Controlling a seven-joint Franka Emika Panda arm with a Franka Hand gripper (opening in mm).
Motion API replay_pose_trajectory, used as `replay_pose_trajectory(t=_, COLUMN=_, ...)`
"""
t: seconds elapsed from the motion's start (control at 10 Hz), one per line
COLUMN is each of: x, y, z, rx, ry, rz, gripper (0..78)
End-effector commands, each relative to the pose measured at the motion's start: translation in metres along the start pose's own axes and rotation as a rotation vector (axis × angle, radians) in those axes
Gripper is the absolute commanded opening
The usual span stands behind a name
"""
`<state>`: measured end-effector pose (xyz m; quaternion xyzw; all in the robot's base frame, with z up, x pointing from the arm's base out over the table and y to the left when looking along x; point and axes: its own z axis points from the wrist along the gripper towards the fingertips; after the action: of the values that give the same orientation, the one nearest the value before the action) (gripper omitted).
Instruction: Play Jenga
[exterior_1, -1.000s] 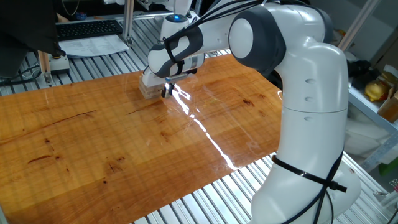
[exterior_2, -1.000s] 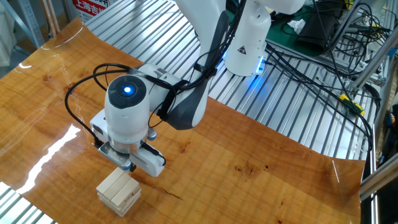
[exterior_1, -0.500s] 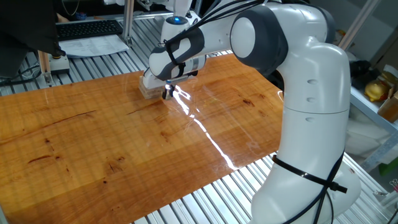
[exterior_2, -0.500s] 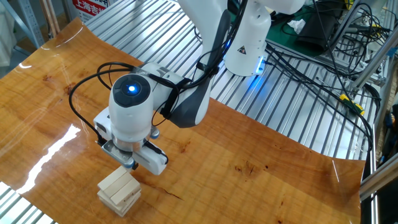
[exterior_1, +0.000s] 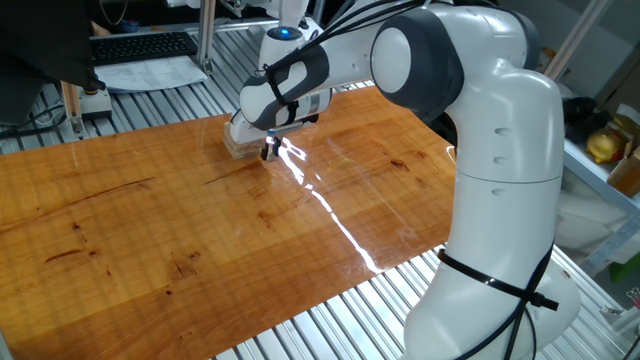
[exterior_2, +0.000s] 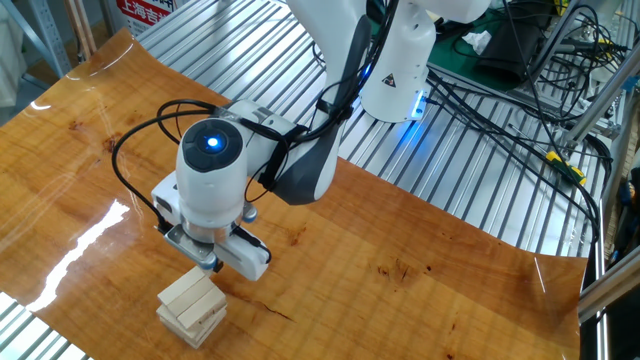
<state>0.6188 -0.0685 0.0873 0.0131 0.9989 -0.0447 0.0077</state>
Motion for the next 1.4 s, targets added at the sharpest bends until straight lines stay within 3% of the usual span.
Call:
replay_pose_trajectory(t=0.1, x=-0.0066, y=0.0016, z=-0.0205, rx=0.009, ry=0.041, rz=-0.007, gripper=1.2)
replay_pose_trajectory(t=1.4, x=-0.0009, y=0.0020, z=-0.0159, rx=0.004, ry=0.046, rz=0.001, gripper=1.2)
